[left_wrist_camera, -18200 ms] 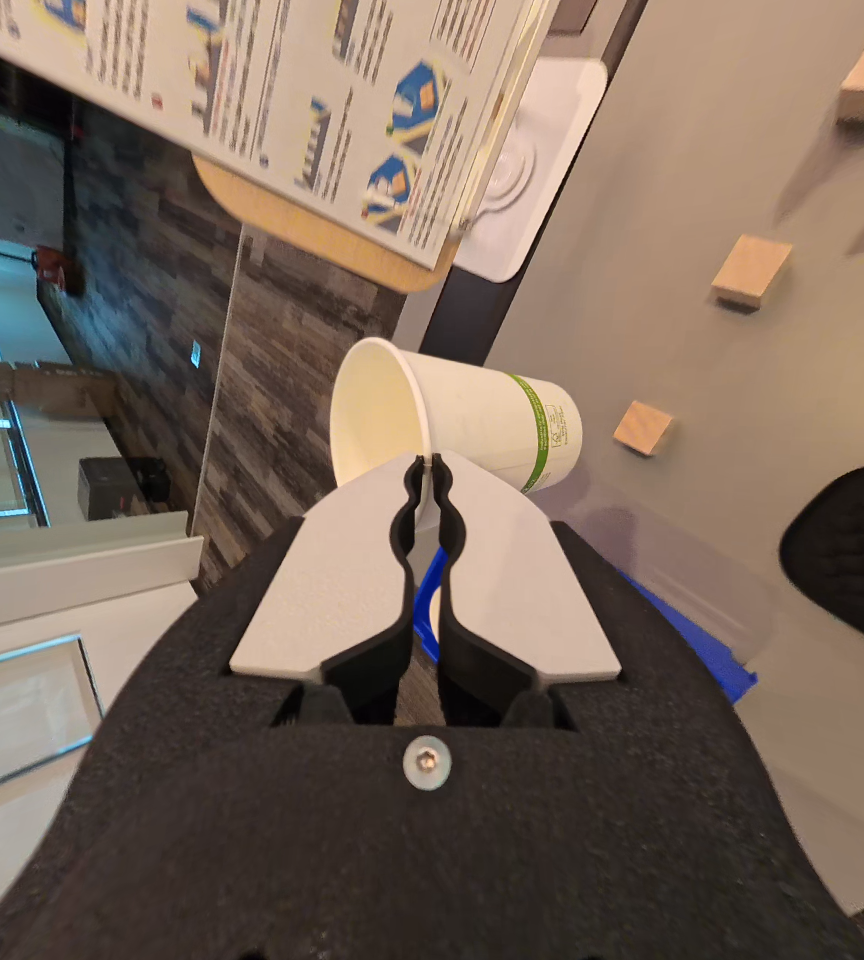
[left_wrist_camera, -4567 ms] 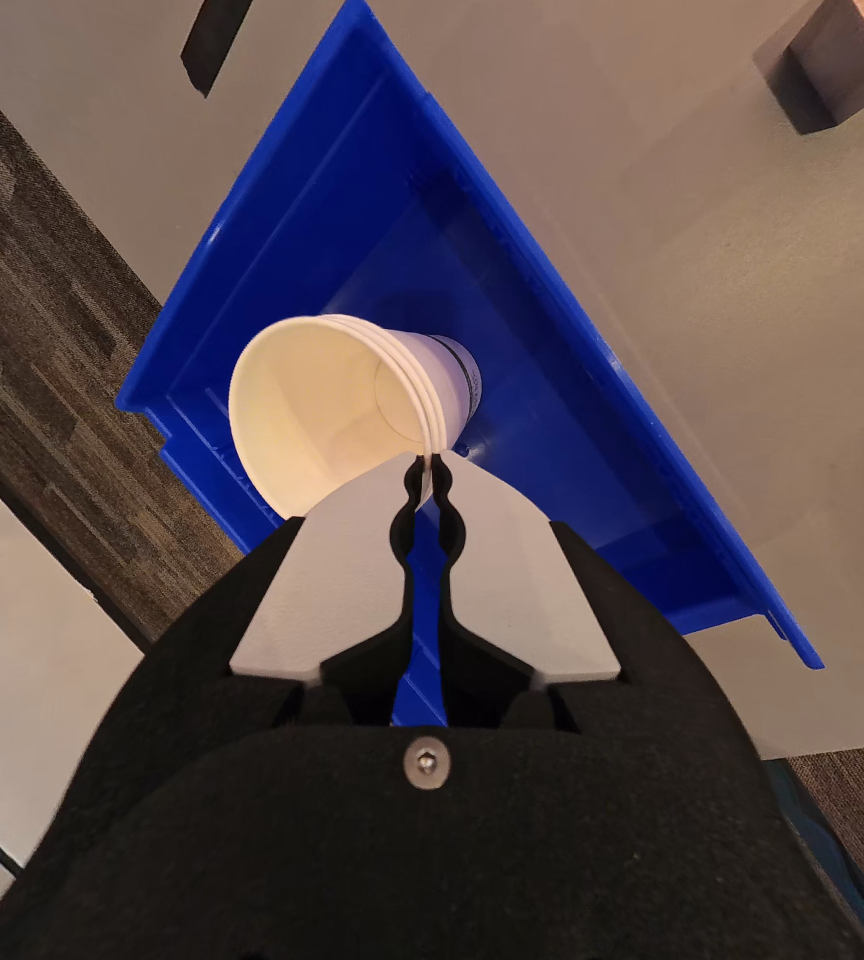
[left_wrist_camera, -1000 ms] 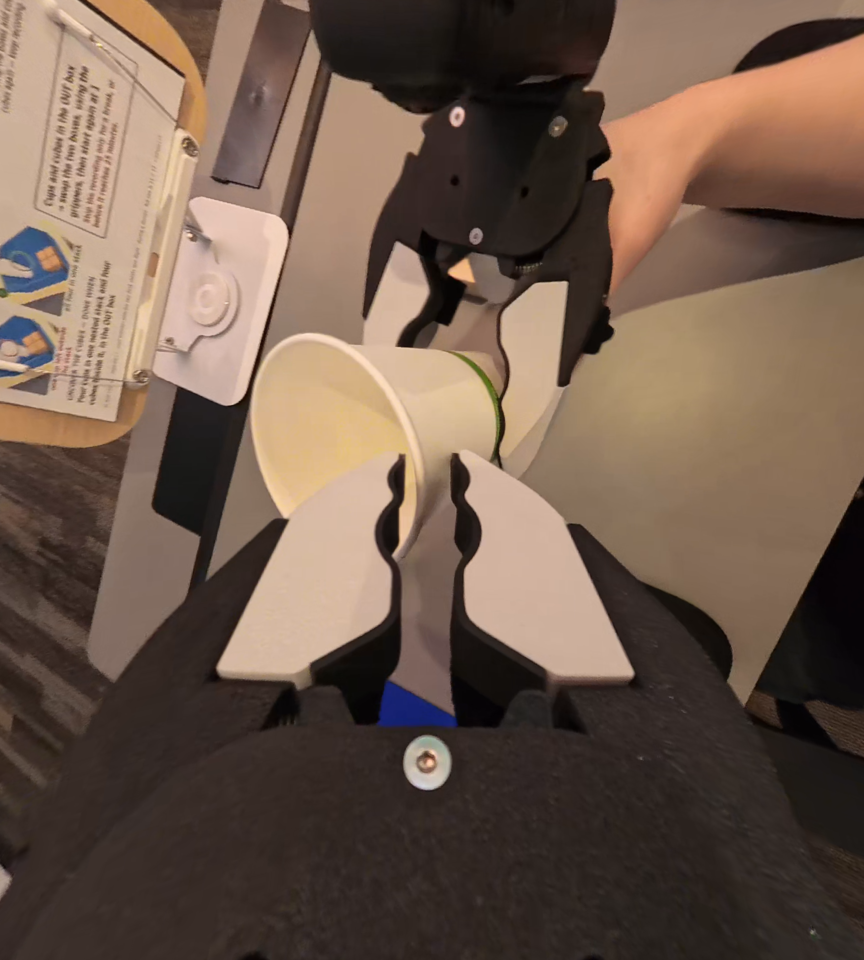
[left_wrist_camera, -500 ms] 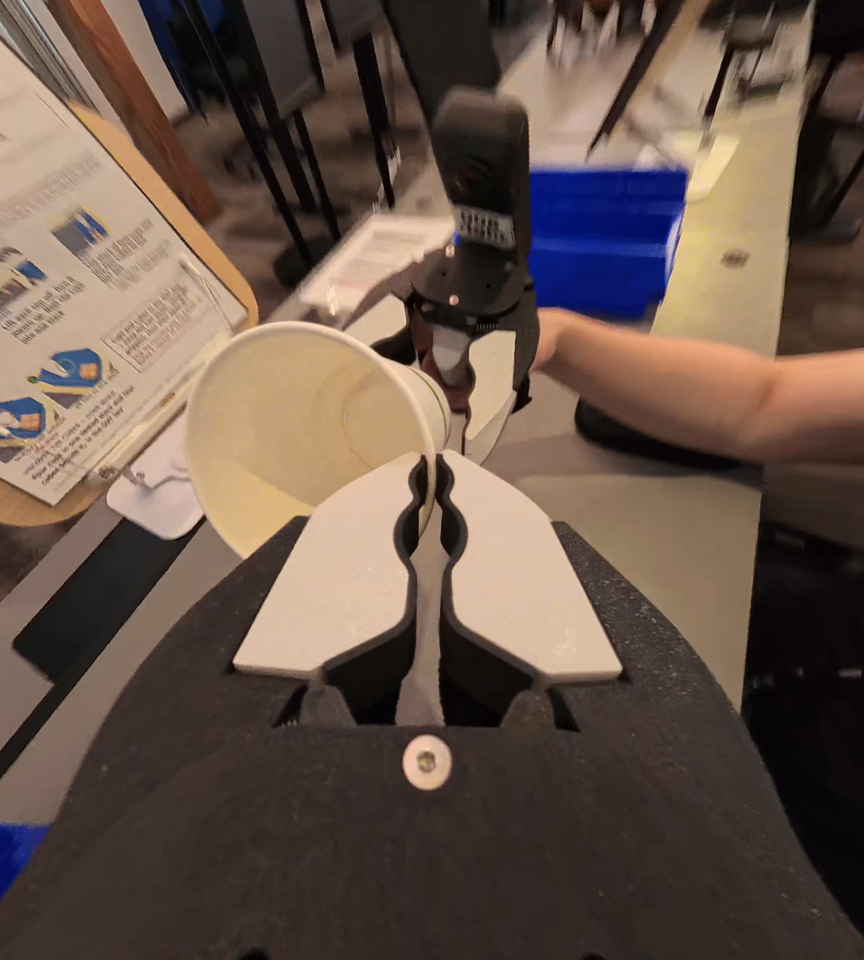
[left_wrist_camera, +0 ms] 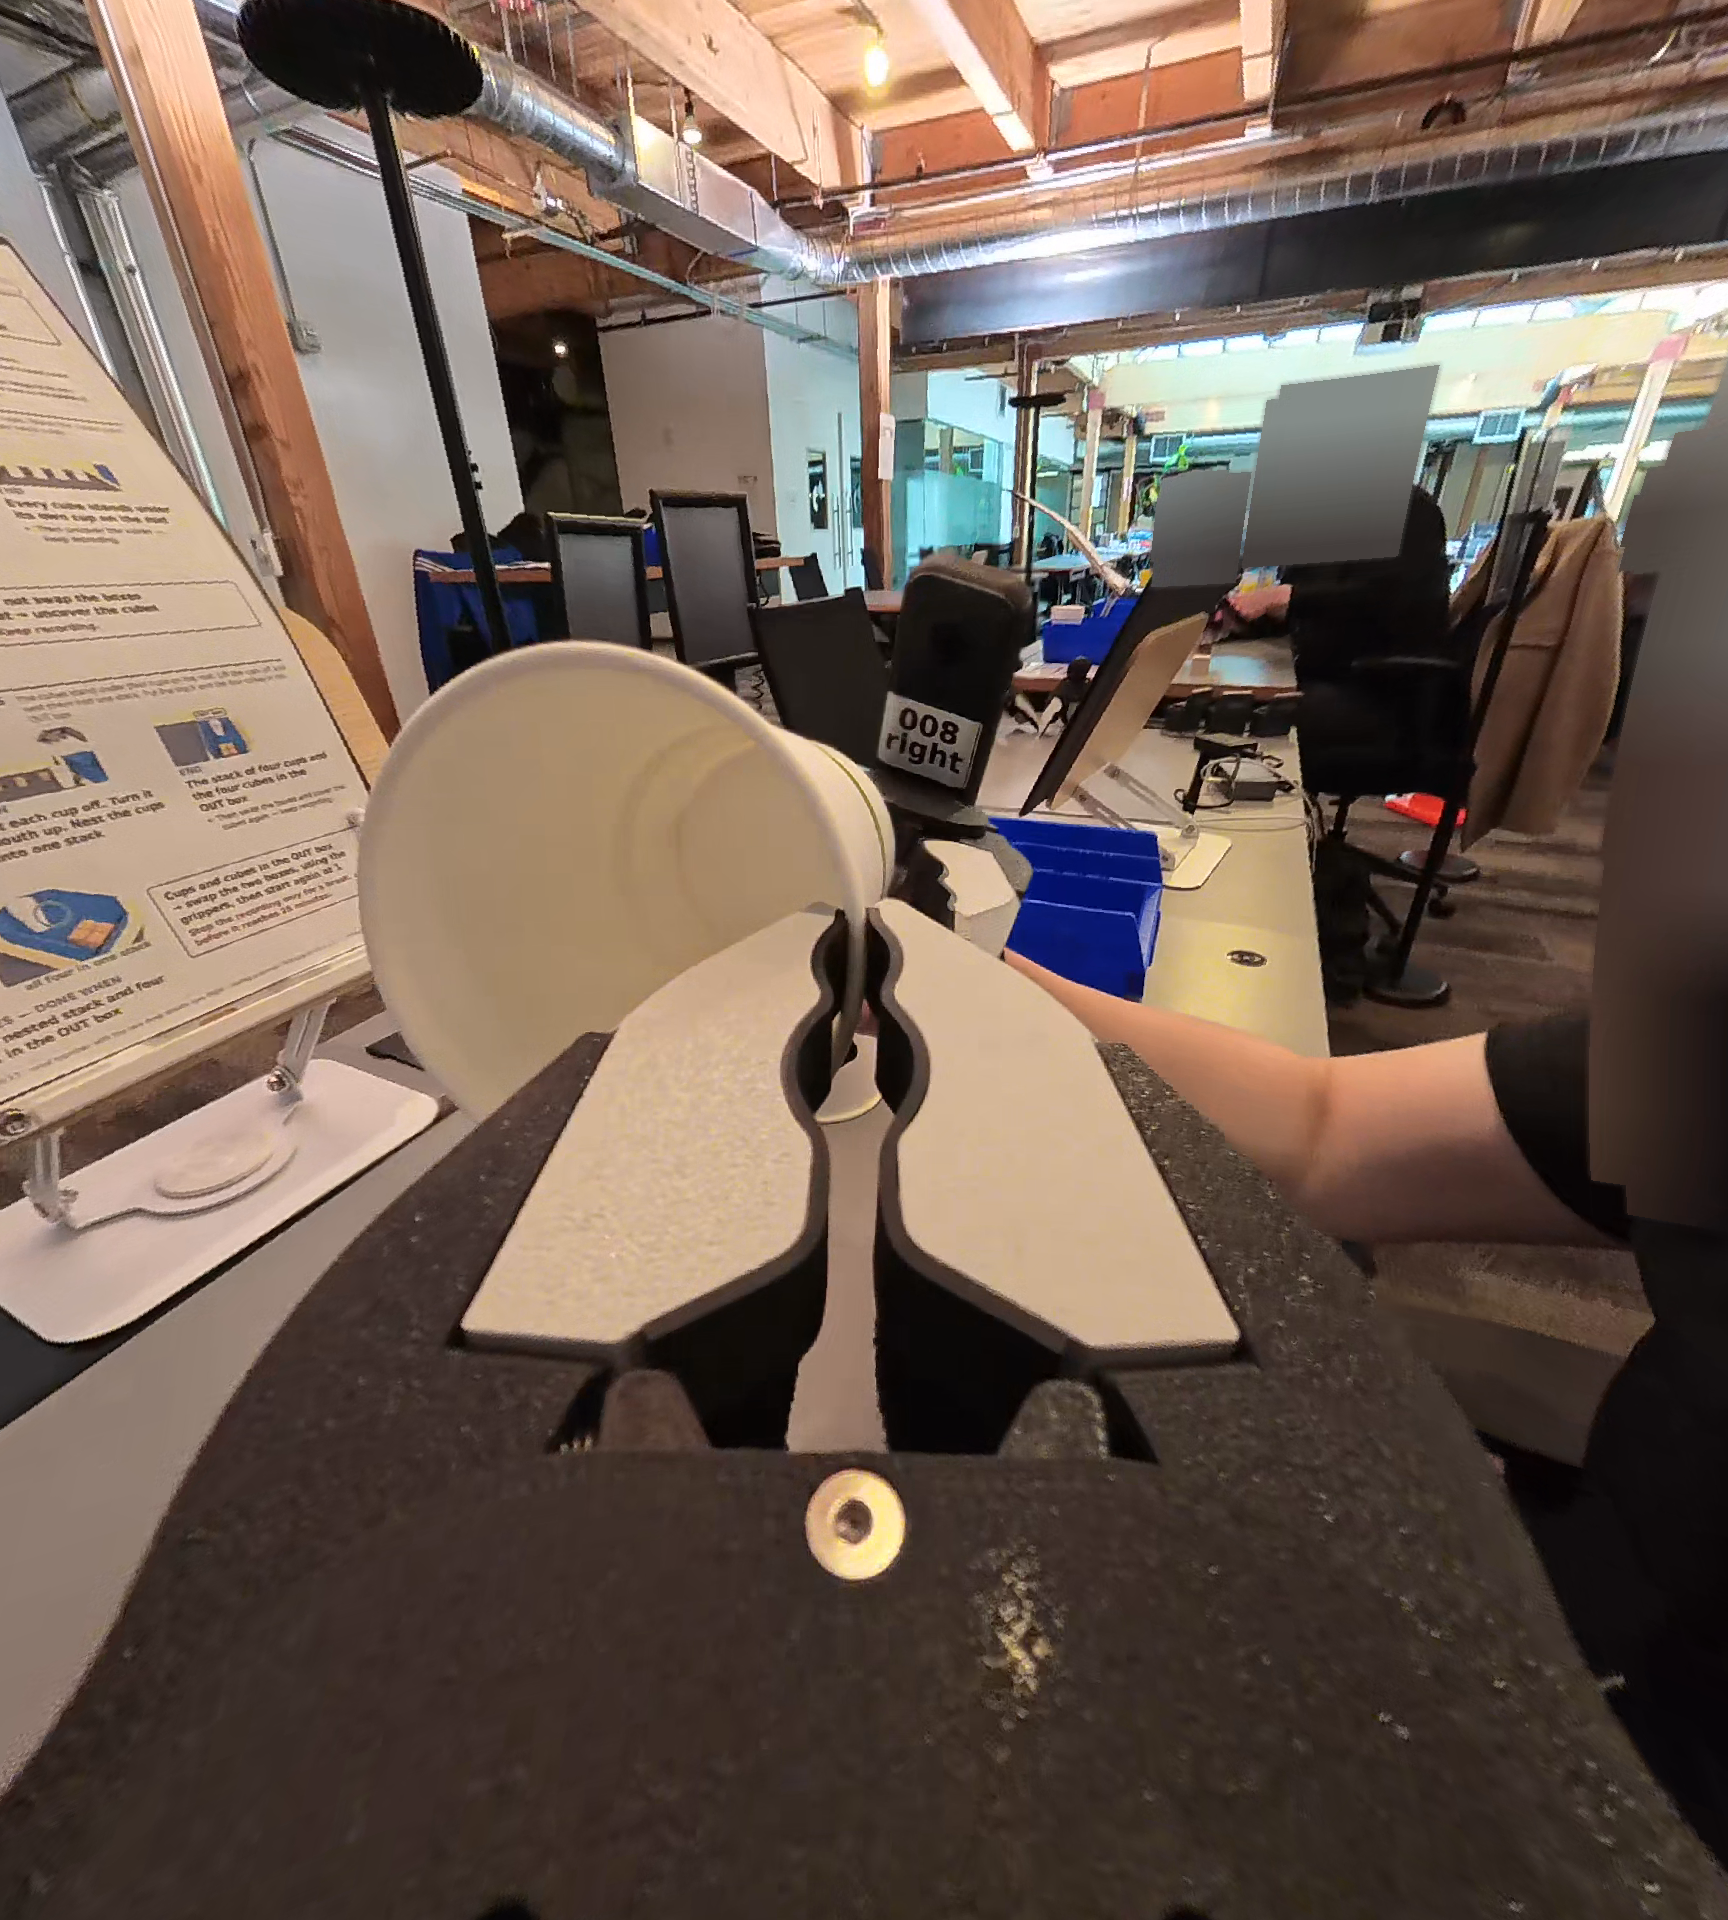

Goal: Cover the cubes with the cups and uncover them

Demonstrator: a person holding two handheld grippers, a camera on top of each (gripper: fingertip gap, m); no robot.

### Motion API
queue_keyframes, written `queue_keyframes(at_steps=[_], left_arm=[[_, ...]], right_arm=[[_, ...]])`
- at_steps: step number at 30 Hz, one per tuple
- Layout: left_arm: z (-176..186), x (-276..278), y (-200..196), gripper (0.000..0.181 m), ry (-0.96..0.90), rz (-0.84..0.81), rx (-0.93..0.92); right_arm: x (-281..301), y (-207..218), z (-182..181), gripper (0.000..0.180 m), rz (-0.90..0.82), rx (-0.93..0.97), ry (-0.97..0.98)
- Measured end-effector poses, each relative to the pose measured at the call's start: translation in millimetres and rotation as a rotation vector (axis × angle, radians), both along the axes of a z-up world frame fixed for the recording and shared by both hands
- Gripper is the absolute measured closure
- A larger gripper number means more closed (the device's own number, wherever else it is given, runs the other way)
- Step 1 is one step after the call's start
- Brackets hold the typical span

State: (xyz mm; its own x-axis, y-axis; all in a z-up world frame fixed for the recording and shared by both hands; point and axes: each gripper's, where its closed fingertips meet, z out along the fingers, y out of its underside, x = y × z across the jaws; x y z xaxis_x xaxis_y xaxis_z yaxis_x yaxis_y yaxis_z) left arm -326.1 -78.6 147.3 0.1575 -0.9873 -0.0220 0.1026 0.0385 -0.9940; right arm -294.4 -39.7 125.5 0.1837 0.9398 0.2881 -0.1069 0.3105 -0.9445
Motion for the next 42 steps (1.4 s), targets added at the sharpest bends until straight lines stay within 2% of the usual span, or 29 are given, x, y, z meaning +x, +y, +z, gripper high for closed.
queue_keyframes(at_steps=[3, 10, 15, 20, 27, 32, 36, 42], left_arm=[[0.0, -3.4, -1.3, 0.179, -0.028, -0.035, -0.037], [-3.3, -5.4, -0.3, 0.179, -0.008, -0.023, -0.037], [-7.8, -10.3, 10.2, 0.170, 0.012, 0.090, -0.035], [-11.9, -25.1, 10.8, 0.166, -0.005, 0.136, -0.041], [-38.2, -65.2, 10.4, 0.167, -0.034, 0.212, -0.094], [-60.7, -87.3, -1.3, 0.171, -0.018, 0.238, -0.121], [-82.0, -98.5, -12.4, 0.171, 0.034, 0.251, -0.133], [-102.0, -101.3, -24.8, 0.171, 0.037, 0.219, -0.167]], right_arm=[[2.5, 2.4, 2.2, 0.100, -0.024, 0.024, 0.020], [2.2, 1.9, 0.9, 0.101, -0.019, 0.022, 0.008], [6.2, 3.8, 1.6, 0.102, -0.011, -0.012, 0.003], [7.6, 7.6, -7.0, 0.102, -0.035, -0.021, -0.082], [25.9, 26.7, -31.2, 0.102, -0.219, 0.008, -0.342], [63.9, 45.0, -44.9, 0.102, -0.440, 0.011, -0.566], [92.6, 60.9, -64.1, 0.103, -0.502, -0.114, -0.770], [135.7, 82.5, -112.0, 0.102, -0.505, -0.359, -1.210]])
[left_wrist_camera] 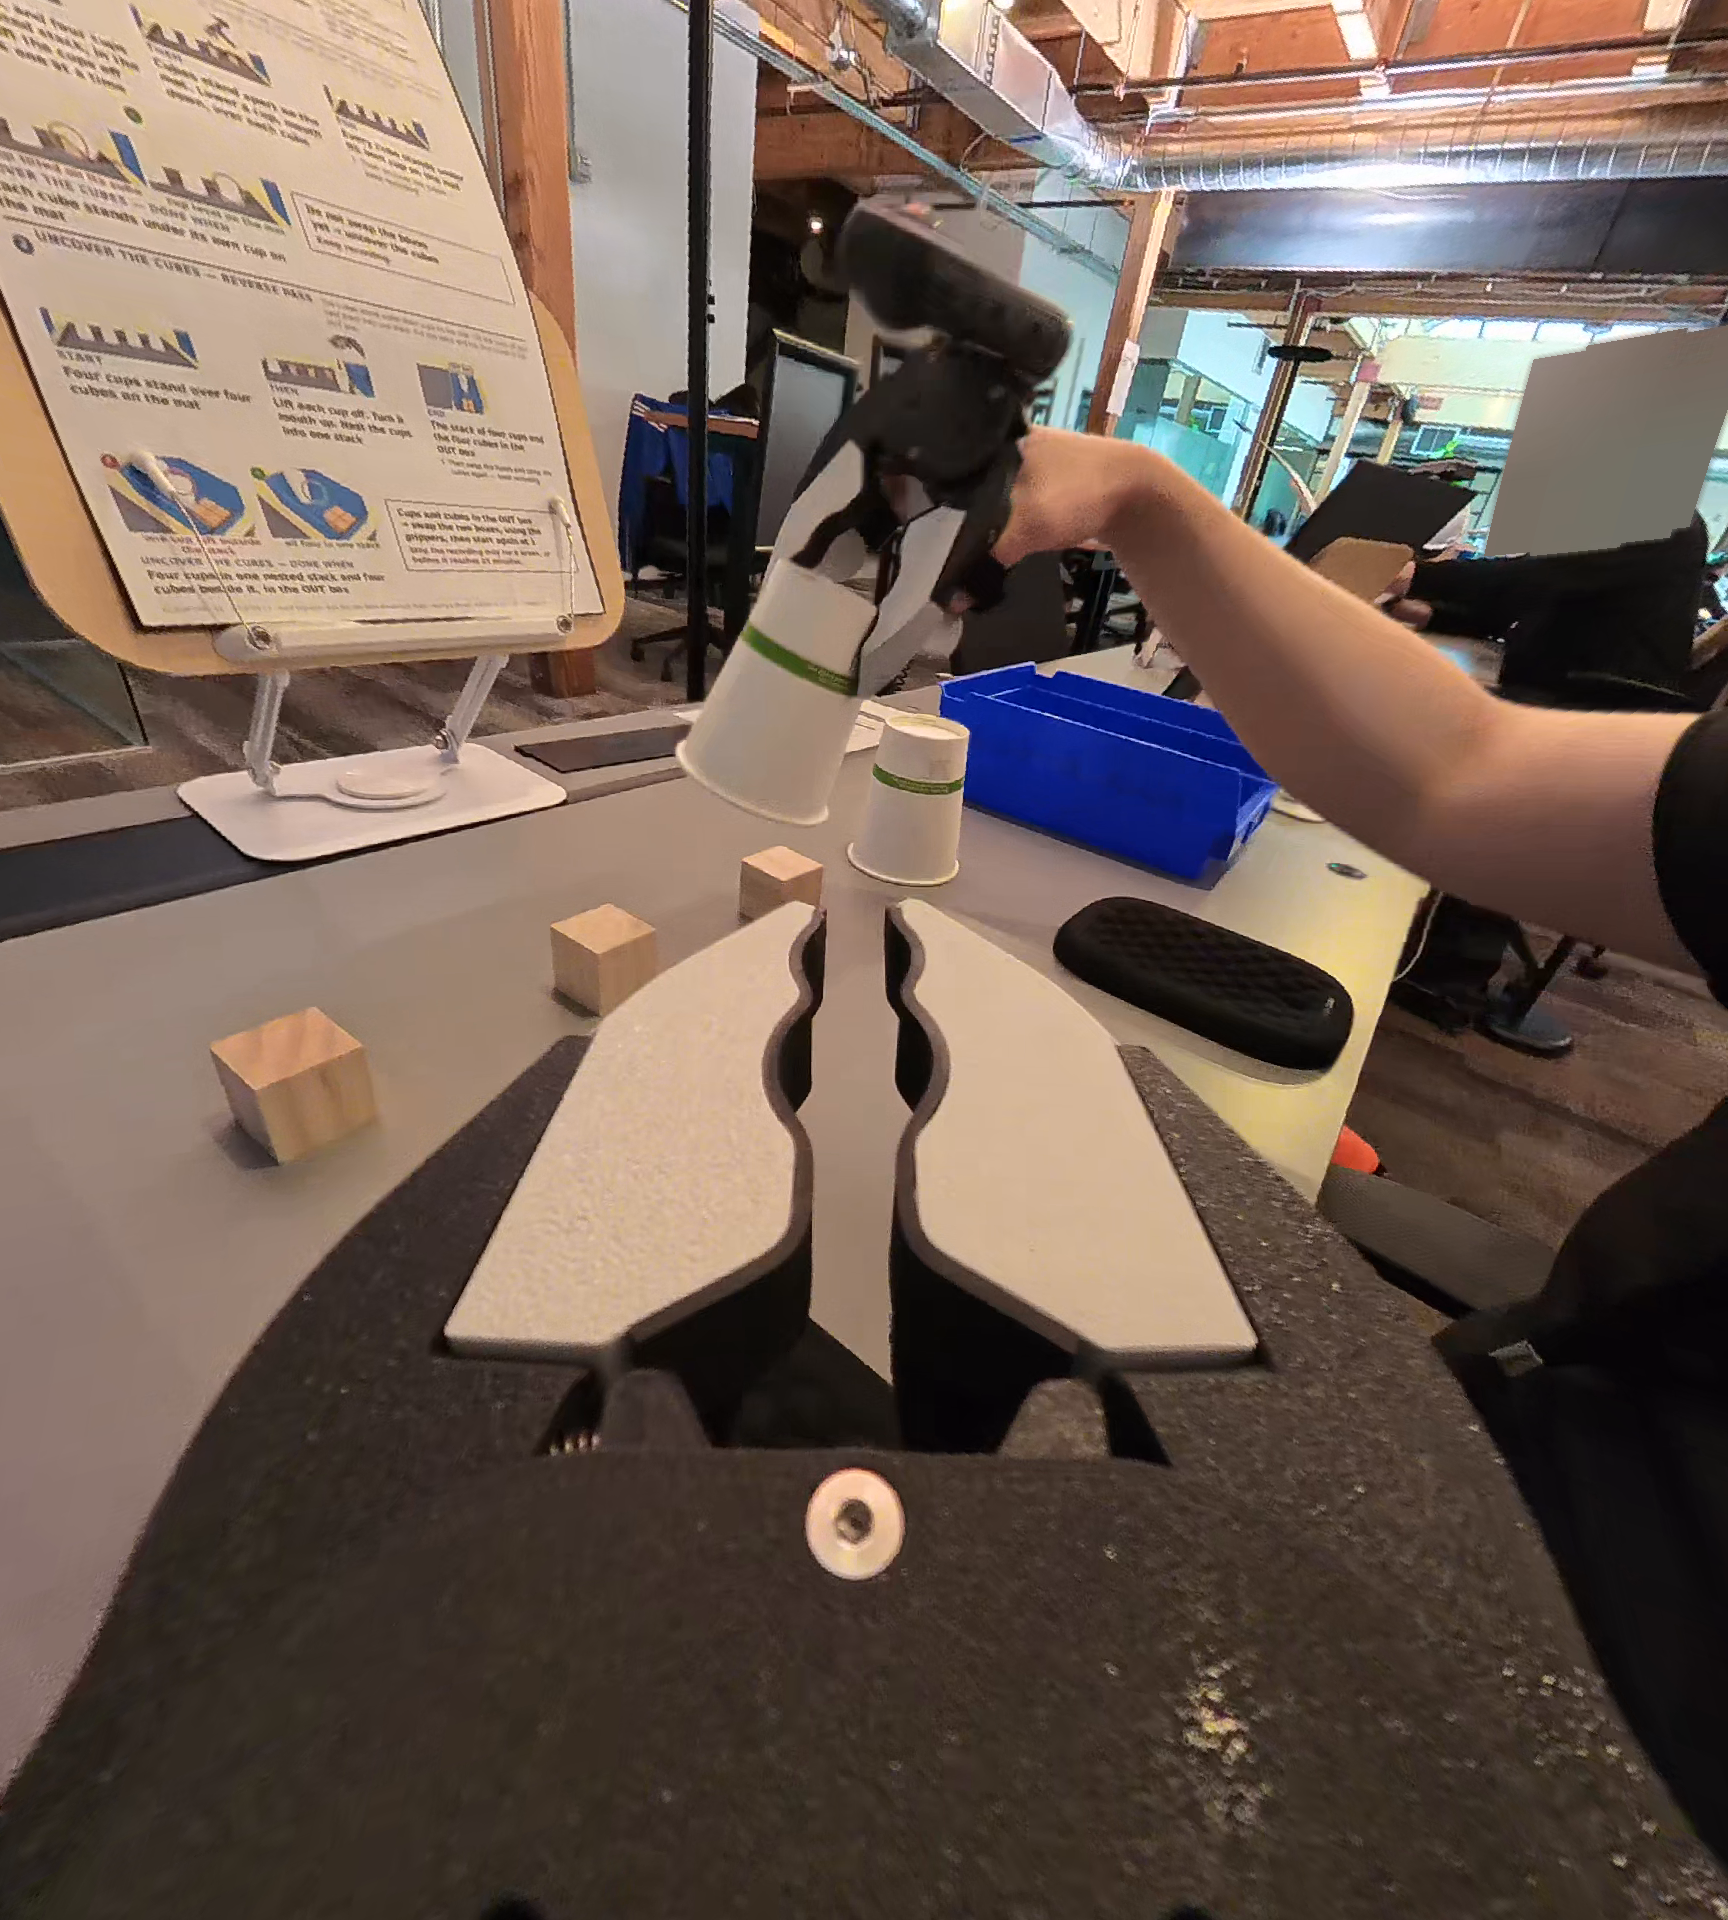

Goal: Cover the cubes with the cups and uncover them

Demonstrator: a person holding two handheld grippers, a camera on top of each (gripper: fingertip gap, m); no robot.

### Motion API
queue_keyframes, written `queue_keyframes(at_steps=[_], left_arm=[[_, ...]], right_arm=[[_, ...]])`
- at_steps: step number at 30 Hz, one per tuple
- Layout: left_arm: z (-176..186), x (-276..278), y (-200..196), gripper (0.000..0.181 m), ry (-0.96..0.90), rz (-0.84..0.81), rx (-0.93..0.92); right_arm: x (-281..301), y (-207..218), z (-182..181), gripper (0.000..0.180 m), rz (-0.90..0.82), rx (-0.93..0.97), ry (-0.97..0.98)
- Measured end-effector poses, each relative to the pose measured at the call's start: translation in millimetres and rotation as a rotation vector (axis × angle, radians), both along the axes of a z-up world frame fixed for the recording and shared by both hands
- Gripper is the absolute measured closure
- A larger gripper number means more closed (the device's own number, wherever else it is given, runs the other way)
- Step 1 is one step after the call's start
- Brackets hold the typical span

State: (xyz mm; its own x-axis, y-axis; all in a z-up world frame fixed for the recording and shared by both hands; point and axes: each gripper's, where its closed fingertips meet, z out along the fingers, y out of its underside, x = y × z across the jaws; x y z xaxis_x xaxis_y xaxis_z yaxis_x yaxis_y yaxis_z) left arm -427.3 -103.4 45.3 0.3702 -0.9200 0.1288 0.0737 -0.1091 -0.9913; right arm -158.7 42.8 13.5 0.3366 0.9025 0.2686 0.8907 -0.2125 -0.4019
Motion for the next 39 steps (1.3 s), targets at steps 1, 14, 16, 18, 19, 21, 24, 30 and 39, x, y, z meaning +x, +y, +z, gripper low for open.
queue_keyframes(at_steps=[1, 14, 16, 18, 19, 21, 24, 30, 39], left_arm=[[-1.5, 0.5, -1.1, 0.171, -0.005, -0.008, -0.007], [2.5, -3.4, -19.0, 0.174, -0.001, -0.048, 0.010], [2.1, -2.9, -19.3, 0.174, 0.003, -0.048, 0.009], [0.8, -2.3, -18.7, 0.173, 0.011, -0.049, 0.005], [0.4, -2.6, -17.8, 0.173, 0.012, -0.046, 0.003], [1.4, -3.5, -17.5, 0.173, 0.002, -0.047, -0.003], [3.7, -4.6, -18.9, 0.174, -0.007, -0.052, -0.007], [7.6, -3.3, -23.5, 0.173, 0.001, -0.057, 0.006], [11.5, 2.4, -28.7, 0.173, 0.018, -0.082, 0.014]], right_arm=[[5.2, 0.7, -7.7, 0.102, -0.007, -0.044, -0.051], [29.5, 7.7, -57.8, 0.102, -0.062, -0.221, -0.150], [31.2, 7.2, -65.5, 0.102, -0.064, -0.229, -0.155], [31.9, 7.0, -73.2, 0.102, -0.059, -0.234, -0.161], [32.4, 7.4, -76.6, 0.102, -0.059, -0.234, -0.166], [34.0, 8.2, -82.2, 0.102, -0.062, -0.233, -0.176], [35.4, 7.0, -88.2, 0.102, -0.062, -0.248, -0.186], [38.0, 6.9, -95.2, 0.102, -0.055, -0.249, -0.212], [36.1, 11.1, -92.8, 0.095, -0.051, -0.184, -0.182]])
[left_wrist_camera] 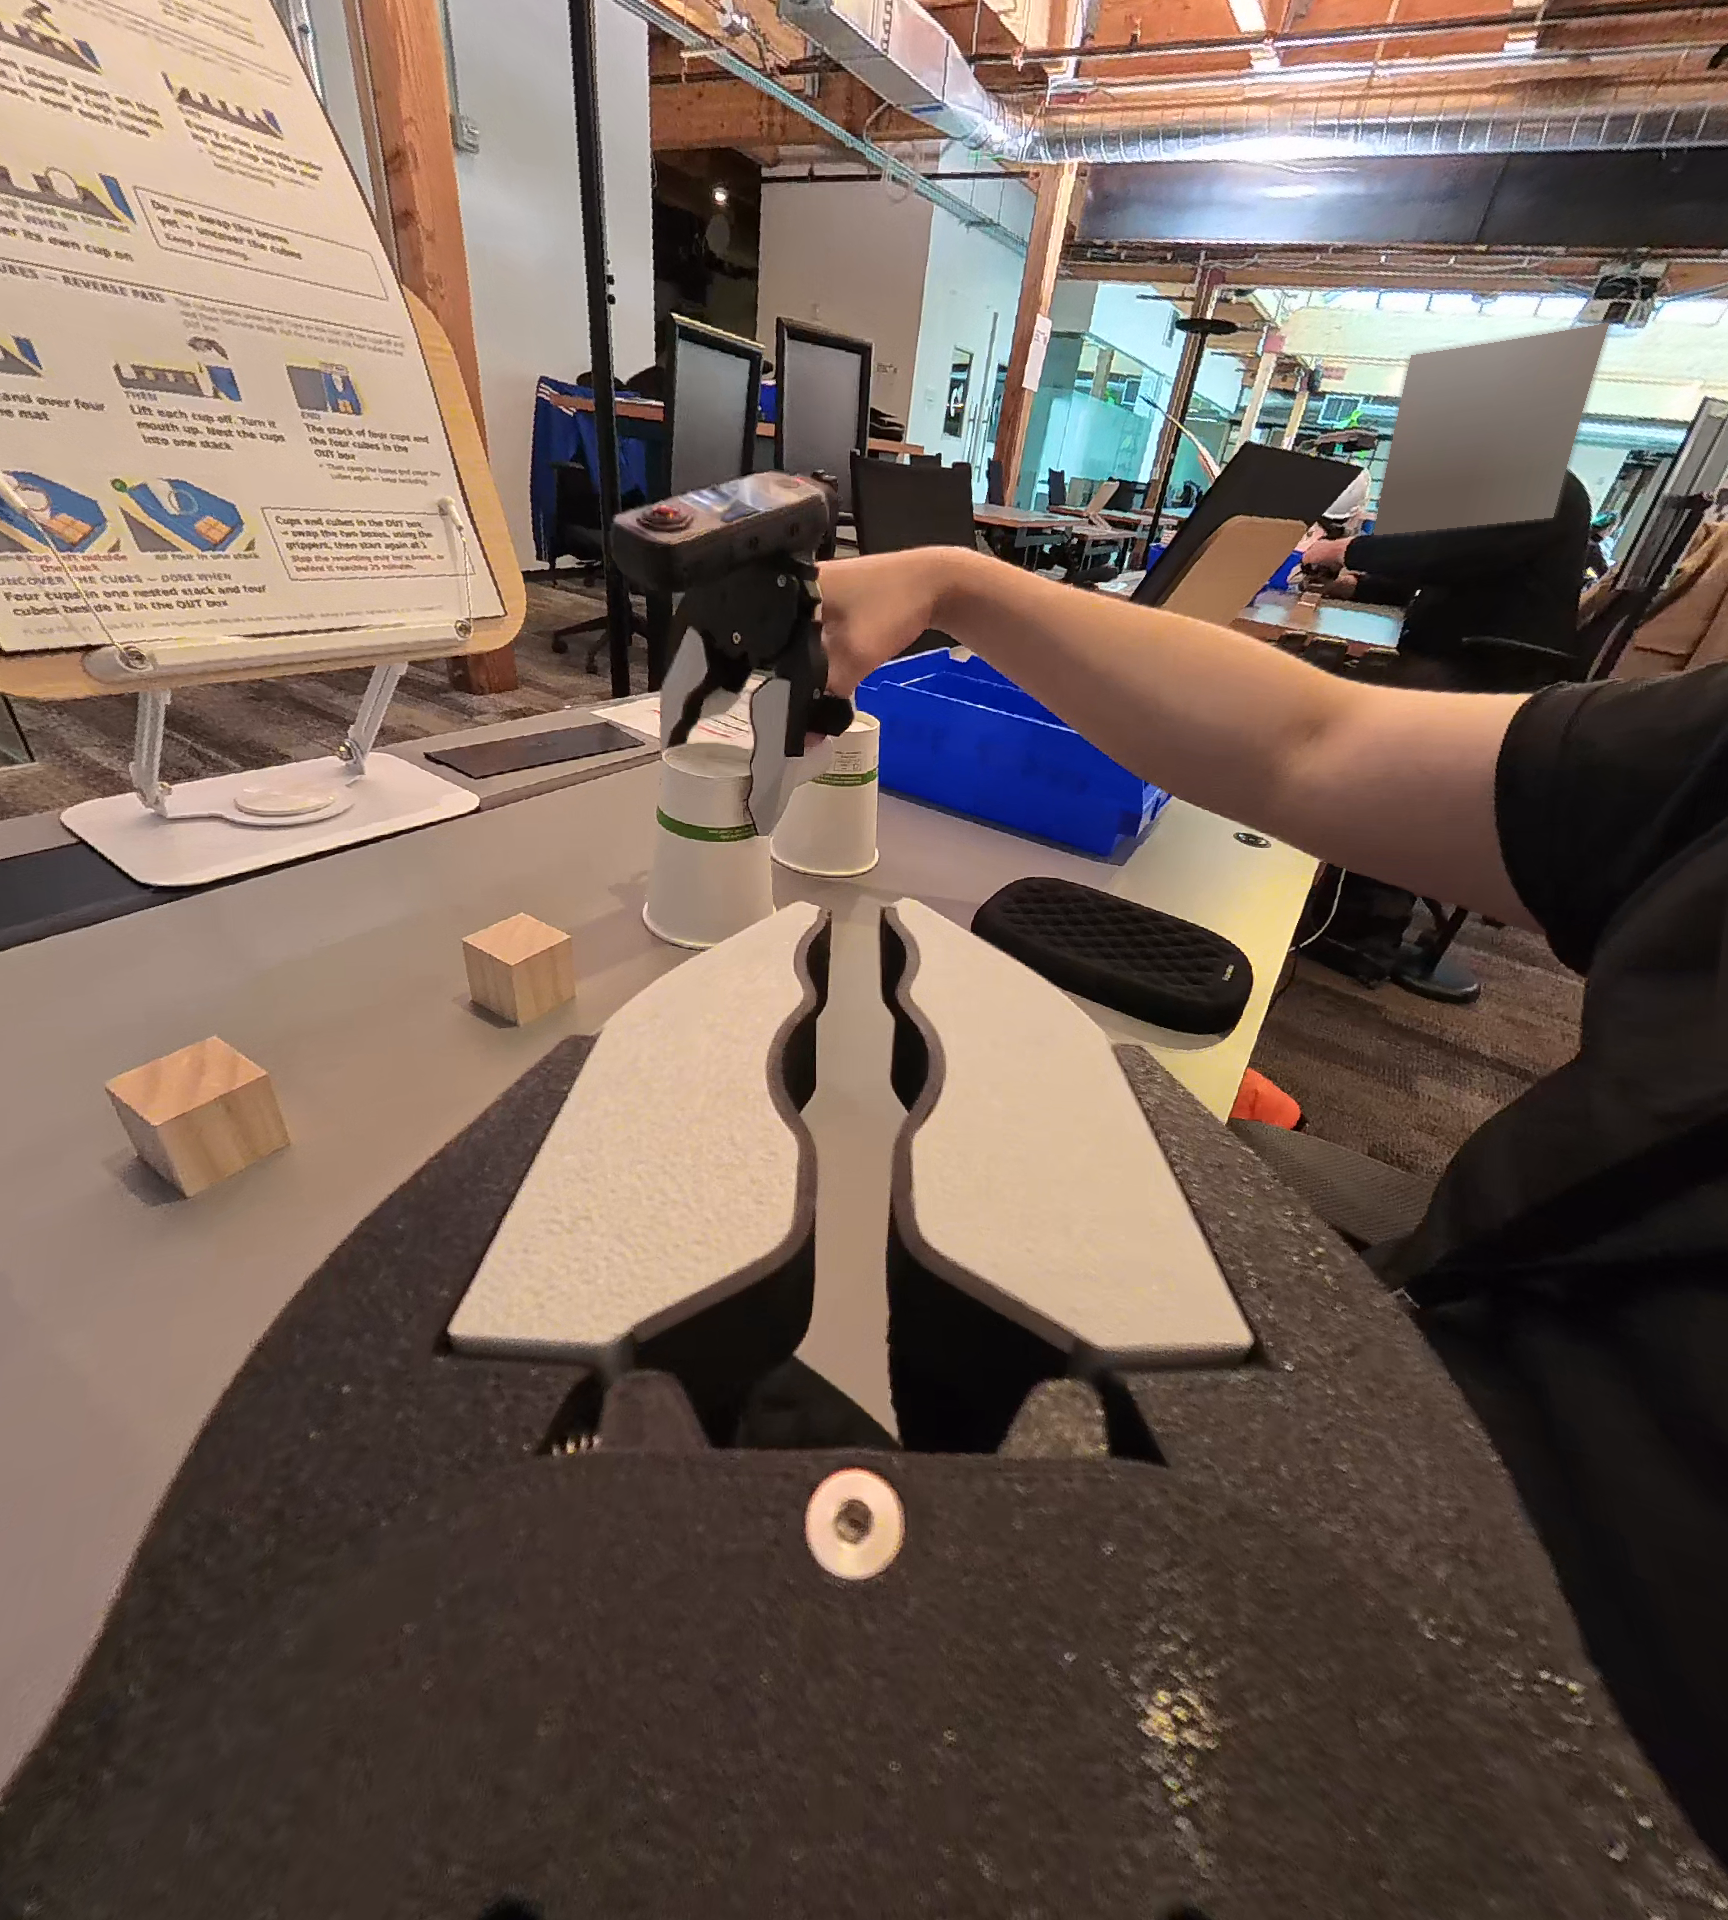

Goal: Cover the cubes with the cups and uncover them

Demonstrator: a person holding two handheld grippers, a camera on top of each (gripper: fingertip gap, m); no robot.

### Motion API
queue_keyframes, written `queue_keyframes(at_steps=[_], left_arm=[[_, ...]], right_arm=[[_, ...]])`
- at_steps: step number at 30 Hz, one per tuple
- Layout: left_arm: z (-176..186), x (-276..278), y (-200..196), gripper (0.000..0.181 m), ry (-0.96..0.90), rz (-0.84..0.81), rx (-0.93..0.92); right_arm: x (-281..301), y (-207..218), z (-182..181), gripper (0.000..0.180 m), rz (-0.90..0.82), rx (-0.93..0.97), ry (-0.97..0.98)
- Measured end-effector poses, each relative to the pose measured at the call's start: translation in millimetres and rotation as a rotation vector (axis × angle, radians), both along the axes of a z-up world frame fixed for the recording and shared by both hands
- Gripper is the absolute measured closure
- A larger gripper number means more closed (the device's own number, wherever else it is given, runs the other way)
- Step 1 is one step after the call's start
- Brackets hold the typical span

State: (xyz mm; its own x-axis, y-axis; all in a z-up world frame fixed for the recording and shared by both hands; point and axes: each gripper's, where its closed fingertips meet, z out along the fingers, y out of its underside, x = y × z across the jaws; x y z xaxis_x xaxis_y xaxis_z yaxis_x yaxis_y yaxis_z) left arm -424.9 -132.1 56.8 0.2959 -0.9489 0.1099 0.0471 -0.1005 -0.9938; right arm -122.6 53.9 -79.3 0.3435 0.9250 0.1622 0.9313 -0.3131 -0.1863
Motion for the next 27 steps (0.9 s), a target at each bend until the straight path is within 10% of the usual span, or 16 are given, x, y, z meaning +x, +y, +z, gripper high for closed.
queue_keyframes(at_steps=[20, 27], left_arm=[[-0.9, -17.4, 55.7, 0.159, 0.104, 0.195, -0.015], [20.9, -87.0, 152.1, 0.147, 0.573, 0.611, 0.161]], right_arm=[[-20.1, -0.5, 143.8, 0.074, -0.091, 0.703, 0.224], [-36.6, -10.6, 185.5, 0.074, -0.094, 0.768, 0.521]])
